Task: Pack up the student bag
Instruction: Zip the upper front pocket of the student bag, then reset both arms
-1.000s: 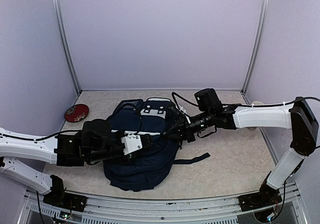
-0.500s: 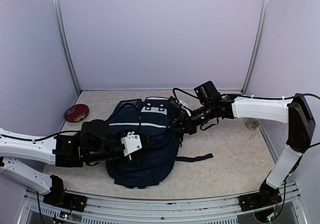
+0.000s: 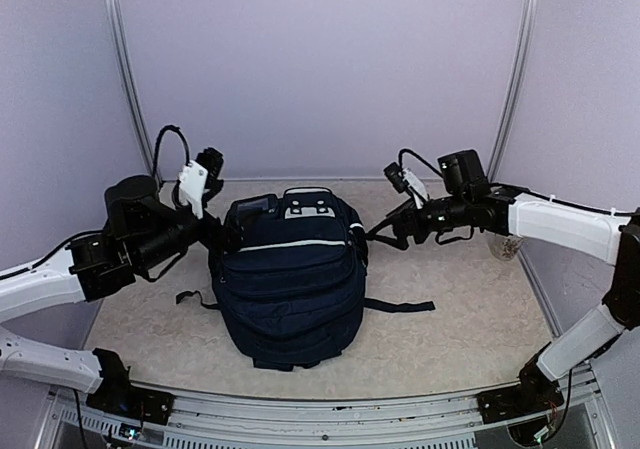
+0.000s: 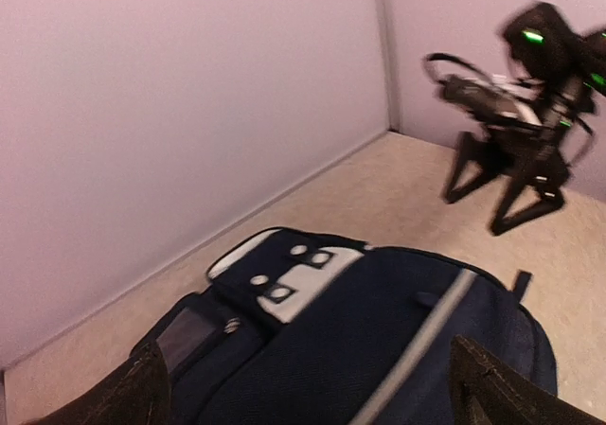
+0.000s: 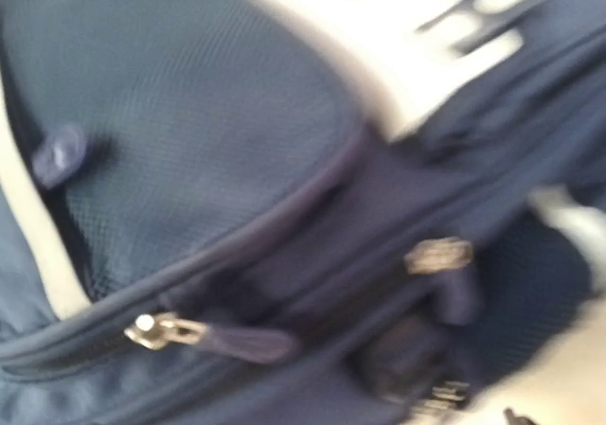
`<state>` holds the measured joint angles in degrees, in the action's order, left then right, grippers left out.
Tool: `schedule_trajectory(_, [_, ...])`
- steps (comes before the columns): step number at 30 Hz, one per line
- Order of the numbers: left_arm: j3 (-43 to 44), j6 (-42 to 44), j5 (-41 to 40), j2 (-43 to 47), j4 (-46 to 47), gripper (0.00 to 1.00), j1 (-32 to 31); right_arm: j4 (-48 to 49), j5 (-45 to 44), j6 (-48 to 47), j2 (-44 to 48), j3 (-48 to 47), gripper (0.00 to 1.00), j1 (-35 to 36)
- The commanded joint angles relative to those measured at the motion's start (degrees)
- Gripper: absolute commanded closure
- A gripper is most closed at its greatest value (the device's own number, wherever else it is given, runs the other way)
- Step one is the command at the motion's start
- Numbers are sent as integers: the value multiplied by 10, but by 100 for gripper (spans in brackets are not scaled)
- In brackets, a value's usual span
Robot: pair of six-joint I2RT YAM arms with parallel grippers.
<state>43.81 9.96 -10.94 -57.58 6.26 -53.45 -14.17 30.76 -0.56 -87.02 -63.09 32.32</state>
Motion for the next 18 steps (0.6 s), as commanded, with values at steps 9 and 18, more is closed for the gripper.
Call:
schedule_trajectory(9, [-63, -385, -74, 18, -122, 1, 441, 148, -245, 209, 239, 204, 2, -195])
schedule_trajectory(18, [-109, -413, -162, 45, -107, 1, 452, 183, -432, 233, 341, 325, 1, -197])
